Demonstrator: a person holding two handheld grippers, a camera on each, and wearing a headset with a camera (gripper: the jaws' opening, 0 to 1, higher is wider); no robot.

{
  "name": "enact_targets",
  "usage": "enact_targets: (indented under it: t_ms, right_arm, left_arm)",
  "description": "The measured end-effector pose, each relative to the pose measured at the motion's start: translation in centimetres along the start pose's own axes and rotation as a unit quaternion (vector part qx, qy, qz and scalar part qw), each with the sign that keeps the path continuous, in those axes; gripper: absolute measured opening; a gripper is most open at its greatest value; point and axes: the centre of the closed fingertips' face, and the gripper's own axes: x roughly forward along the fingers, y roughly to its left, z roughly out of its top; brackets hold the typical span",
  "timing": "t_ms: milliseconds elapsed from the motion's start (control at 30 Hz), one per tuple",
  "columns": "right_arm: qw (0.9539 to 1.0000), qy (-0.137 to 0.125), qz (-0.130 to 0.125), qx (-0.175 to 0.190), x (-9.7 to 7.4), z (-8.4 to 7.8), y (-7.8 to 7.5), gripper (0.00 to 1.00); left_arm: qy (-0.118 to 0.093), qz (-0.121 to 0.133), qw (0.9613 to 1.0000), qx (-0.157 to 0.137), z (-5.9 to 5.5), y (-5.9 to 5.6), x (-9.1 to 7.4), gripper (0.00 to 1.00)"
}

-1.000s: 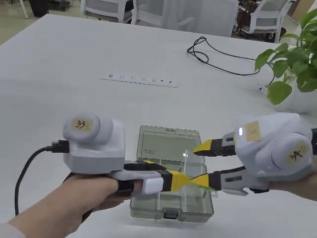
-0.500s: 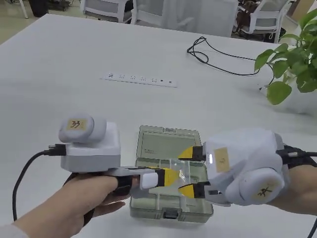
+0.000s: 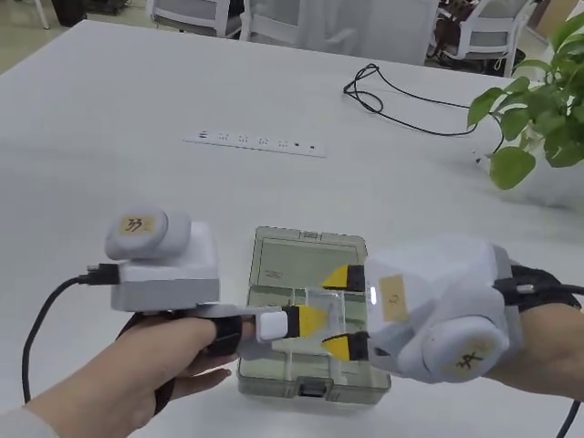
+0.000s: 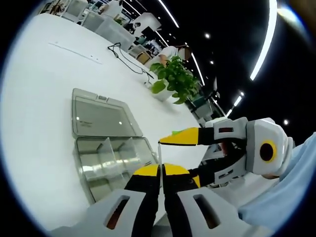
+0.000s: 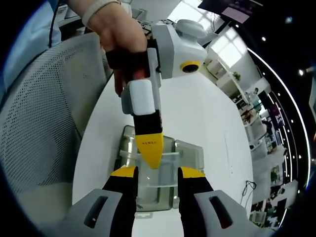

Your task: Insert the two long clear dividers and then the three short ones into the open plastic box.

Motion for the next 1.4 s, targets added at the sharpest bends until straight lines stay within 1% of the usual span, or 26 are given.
enact_targets:
  t_ms: [200,300,333,367,400,467,500,533,633,667,700,767,800,833,867,900,967,1033,1100,1133,1200,1233,1267,1300,1333,1400]
  right_arm:
    - [0.9999,0.002,0.002,-0.014,-0.1,0.0,0.1,0.33]
    - [0.9999,-0.011,0.012,-0.001,-0.5,0.3,0.0,0.34]
    - [0.9995,-0.019,0.013,0.020,-0.6,0.5,-0.1,0.36]
    - [0.9993,-0.024,0.014,0.026,-0.8,0.5,-0.4,0.38]
    - [0.9986,-0.029,0.018,0.042,-1.1,0.6,-0.7,0.38]
    - [0.9975,-0.039,0.013,0.058,-1.6,0.7,-1.5,0.34]
    - [0.9953,-0.045,0.023,0.083,-1.9,0.7,-1.7,0.33]
    - [0.9938,-0.050,0.029,0.095,-2.1,0.8,-1.8,0.32]
    - [0.9896,-0.062,0.054,0.117,-2.8,0.8,-2.0,0.27]
    - [0.9882,-0.067,0.068,0.120,-3.1,0.7,-1.9,0.26]
    - [0.9867,-0.066,0.077,0.127,-3.2,0.6,-1.9,0.25]
    - [0.9809,-0.076,0.105,0.145,-3.6,0.7,-1.5,0.21]
    - [0.9777,-0.080,0.119,0.154,-3.8,0.8,-1.3,0.18]
    - [0.9726,-0.087,0.138,0.166,-4.1,1.0,-1.1,0.15]
    - [0.9701,-0.094,0.148,0.169,-4.2,1.2,-0.9,0.14]
    - [0.9682,-0.092,0.154,0.174,-4.3,1.2,-0.9,0.14]
    - [0.9682,-0.084,0.171,0.162,-4.3,1.0,-0.5,0.12]
    - [0.9663,-0.080,0.187,0.157,-4.4,1.0,0.0,0.10]
    - [0.9647,-0.079,0.196,0.157,-4.2,1.0,0.1,0.09]
    - [0.9624,-0.078,0.208,0.156,-4.2,1.0,0.3,0.08]
    - [0.9602,-0.082,0.218,0.153,-4.4,1.3,0.6,0.07]
    - [0.9567,-0.086,0.231,0.156,-4.5,1.6,0.9,0.07]
    - [0.9558,-0.085,0.234,0.156,-4.5,1.6,0.9,0.07]
    - [0.9571,-0.082,0.235,0.148,-4.4,1.5,1.0,0.07]
    - [0.9568,-0.081,0.239,0.144,-4.4,1.5,1.1,0.07]
    - [0.9543,-0.078,0.251,0.142,-4.5,1.5,1.5,0.06]
  left_arm:
    - [0.000,-0.003,1.0000,-0.004,-0.2,-0.4,-0.1,0.00]
    - [0.001,-0.003,1.0000,0.006,-0.2,-0.4,-0.1,0.00]
    - [0.001,-0.008,0.9999,0.008,-0.2,-0.5,-0.2,0.00]
    - [0.003,-0.010,0.9998,0.020,-0.2,-0.5,-0.2,0.00]
    - [0.011,-0.015,0.9984,0.053,-0.4,-0.6,-0.3,0.00]
    - [0.026,-0.015,0.9969,0.073,-0.9,-0.6,-0.4,0.00]
    - [0.033,-0.020,0.9936,0.106,-1.1,-0.6,-0.5,0.00]
    - [0.034,-0.025,0.9915,0.123,-1.2,-0.7,-0.5,0.00]
    - [0.043,-0.041,0.9858,0.157,-1.6,-0.8,-0.7,0.00]
    - [0.046,-0.050,0.9822,0.175,-1.8,-1.0,-0.8,0.00]
    - [0.049,-0.052,0.9817,0.177,-1.9,-1.1,-0.9,0.00]
    - [0.052,-0.060,0.9755,0.205,-2.1,-1.2,-1.1,0.00]
    - [0.055,-0.065,0.9745,0.208,-2.3,-1.3,-1.2,0.00]
    - [0.055,-0.067,0.9735,0.212,-2.3,-1.4,-1.2,0.00]
    - [0.056,-0.076,0.9684,0.231,-2.4,-1.6,-1.4,0.00]
    - [0.054,-0.080,0.9662,0.239,-2.4,-1.8,-1.5,0.00]
    - [0.050,-0.088,0.9595,0.263,-2.2,-2.1,-1.6,0.00]
    - [0.044,-0.097,0.9528,0.284,-2.1,-2.5,-1.8,0.00]
    - [0.046,-0.105,0.9441,0.309,-2.1,-2.9,-1.9,0.00]
    - [0.042,-0.106,0.9381,0.327,-2.0,-3.0,-1.8,0.00]
    - [0.047,-0.107,0.9342,0.337,-2.1,-3.0,-1.9,0.00]
    - [0.048,-0.108,0.9317,0.343,-2.2,-3.1,-1.9,0.00]
    - [0.048,-0.110,0.9275,0.354,-2.2,-3.2,-1.9,0.00]
    - [0.048,-0.115,0.9207,0.370,-2.2,-3.4,-1.9,0.00]
    - [0.050,-0.118,0.9199,0.371,-2.3,-3.6,-1.9,0.00]
    - [0.053,-0.119,0.9145,0.383,-2.4,-3.6,-1.9,0.00]
